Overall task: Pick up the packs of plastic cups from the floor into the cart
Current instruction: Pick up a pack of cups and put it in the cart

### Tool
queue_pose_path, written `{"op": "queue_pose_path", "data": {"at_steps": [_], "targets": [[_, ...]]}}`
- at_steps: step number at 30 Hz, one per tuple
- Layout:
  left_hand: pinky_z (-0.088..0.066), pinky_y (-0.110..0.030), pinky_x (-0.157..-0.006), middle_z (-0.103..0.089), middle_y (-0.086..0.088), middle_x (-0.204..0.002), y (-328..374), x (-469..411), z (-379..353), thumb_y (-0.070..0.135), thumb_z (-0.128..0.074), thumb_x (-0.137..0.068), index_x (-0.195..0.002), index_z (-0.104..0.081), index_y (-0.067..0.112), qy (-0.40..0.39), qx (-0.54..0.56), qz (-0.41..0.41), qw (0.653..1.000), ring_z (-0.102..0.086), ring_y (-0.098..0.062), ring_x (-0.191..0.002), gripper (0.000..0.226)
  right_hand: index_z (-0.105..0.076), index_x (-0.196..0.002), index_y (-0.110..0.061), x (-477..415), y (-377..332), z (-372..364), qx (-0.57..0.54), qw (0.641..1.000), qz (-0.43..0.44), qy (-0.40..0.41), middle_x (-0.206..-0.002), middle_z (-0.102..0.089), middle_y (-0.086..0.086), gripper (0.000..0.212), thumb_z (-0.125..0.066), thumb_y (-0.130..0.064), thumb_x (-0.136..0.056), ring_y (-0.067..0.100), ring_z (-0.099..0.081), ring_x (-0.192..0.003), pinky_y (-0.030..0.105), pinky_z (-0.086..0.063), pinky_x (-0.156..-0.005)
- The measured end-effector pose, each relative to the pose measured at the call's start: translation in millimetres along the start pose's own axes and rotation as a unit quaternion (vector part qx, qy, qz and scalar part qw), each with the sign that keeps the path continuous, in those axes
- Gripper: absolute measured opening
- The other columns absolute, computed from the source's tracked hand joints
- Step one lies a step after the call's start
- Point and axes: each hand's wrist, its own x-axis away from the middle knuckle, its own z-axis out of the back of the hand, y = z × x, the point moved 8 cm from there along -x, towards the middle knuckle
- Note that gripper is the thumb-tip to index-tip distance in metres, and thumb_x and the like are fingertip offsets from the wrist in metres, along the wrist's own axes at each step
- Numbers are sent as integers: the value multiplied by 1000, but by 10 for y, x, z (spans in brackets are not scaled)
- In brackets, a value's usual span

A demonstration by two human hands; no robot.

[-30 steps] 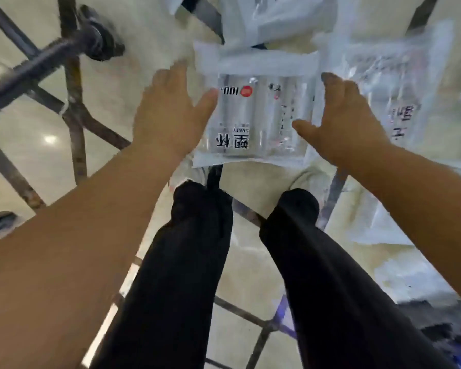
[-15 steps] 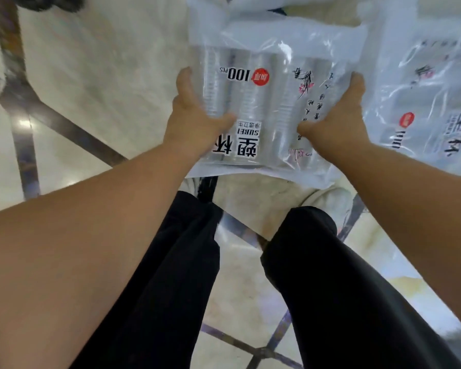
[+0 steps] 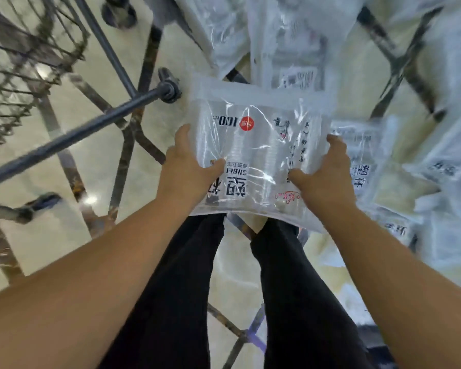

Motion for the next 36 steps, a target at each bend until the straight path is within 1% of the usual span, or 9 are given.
{"op": "queue_pose_path", "data": {"at_steps": [4,7,10,13,16,22,28,32,36], "targets": [[-45,-41,-101,-48,3,-138,886,1055,1134,50,-73,-73,-150,-22,34,43,37,-47,997,-51,-17,-121,93,-22,-152,-28,1097,-819,1136,-15,998,59,23,-148,-40,5,95,-78,-35,-76,24,-50,-127,46,-45,-102],[-41,-33,-88,-46,13,-134,1507,1854,1975,46,-73,-79,-149,-26,33,89,30,-116,989,-48,-13,-117,85,-21,-154,-28,1831,-1426,1901,-7,991,127,43,-152,-38,5,96,-77,-41,-77,23,-44,-134,36,-38,-106],[-38,-35,-83,-44,3,-140,1896,2583,2724,52,-68,-82,-152,-18,35,155,-16,-155,976,-47,-24,-122,88,-20,-156,-25,2525,-1991,2506,6,979,193,63,-155,-34,2,94,-74,-40,-80,20,-38,-139,36,-37,-105],[-40,-44,-100,-37,0,-149,2005,3141,3298,59,-65,-81,-155,-9,39,199,-10,-162,966,-44,-29,-130,95,-23,-153,-24,3145,-2523,2876,21,962,262,71,-151,-39,1,94,-74,-43,-77,20,-38,-137,44,-41,-106],[-46,-54,-98,-47,-3,-139,1811,3570,3729,63,-67,-76,-149,-22,38,234,55,-134,961,-51,-31,-121,89,-24,-152,-22,3691,-2928,2981,60,942,318,89,-150,-40,3,91,-72,-44,-78,22,-37,-136,44,-40,-107],[-47,-42,-87,-53,-1,-135,966,3973,4470,61,-71,-77,-144,-25,39,264,125,-106,950,-55,-25,-110,84,-23,-152,-26,4514,-3599,2400,111,914,383,73,-152,-35,0,85,-69,-46,-82,18,-38,-134,35,-38,-98],[-48,-44,-96,-51,2,-139,-338,4000,5301,65,-66,-78,-147,-22,40,286,154,-76,943,-55,-22,-118,85,-28,-151,-23,5120,-4391,1084,150,897,413,41,-147,-42,0,82,-70,-40,-83,18,-44,-129,29,-36,-89],[-50,-43,-91,-56,-1,-127,-1196,4022,5914,59,-67,-81,-147,-20,40,296,152,-39,942,-57,-24,-108,83,-28,-153,-18,5549,-4894,174,170,889,426,14,-152,-40,1,83,-70,-41,-85,20,-41,-136,35,-37,-104],[-52,-42,-82,-56,-1,-126,-1758,4022,6392,53,-68,-83,-148,-19,40,302,165,-15,939,-57,-21,-101,82,-32,-150,-17,5888,-5289,-414,189,876,444,11,-148,-46,2,78,-69,-42,-86,21,-48,-129,36,-41,-101]]}}
